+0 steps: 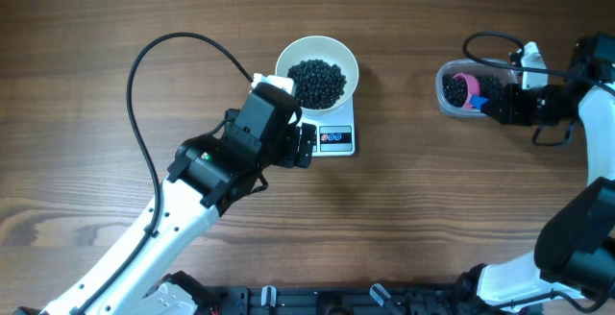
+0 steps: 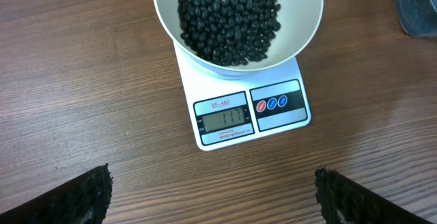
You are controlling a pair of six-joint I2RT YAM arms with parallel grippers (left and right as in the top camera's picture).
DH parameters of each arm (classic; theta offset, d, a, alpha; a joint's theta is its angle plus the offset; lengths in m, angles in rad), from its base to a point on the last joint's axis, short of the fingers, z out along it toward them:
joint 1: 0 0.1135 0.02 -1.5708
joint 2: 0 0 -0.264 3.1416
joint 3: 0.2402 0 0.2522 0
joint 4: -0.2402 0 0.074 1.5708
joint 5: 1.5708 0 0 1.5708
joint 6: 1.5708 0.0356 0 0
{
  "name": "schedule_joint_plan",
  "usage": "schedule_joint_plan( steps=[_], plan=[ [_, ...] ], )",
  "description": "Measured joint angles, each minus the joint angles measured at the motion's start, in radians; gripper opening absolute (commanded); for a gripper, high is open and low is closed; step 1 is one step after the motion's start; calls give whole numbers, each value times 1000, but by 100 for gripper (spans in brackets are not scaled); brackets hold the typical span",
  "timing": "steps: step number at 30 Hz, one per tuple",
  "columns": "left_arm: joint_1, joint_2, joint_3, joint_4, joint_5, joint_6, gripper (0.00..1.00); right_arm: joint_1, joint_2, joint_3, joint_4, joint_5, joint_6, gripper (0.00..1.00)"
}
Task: Scoop item into bowl and weigh 150g on scale
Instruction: 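Move the cup back to the bean tub and scoop beans, then carry the filled cup over the white bowl with the right gripper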
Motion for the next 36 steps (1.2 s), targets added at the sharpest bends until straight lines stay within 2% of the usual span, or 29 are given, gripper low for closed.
schedule_joint_plan(
  steps=[17, 25, 36],
  plan=[
    [0, 0, 0, 0, 0, 0, 100, -108, 50, 0, -2, -168, 53, 4],
    [0, 0, 0, 0, 0, 0, 100, -217, 50, 0, -8, -273, 70, 4],
    [0, 0, 0, 0, 0, 0, 100, -229, 50, 0, -69, -375, 122, 4]
  ],
)
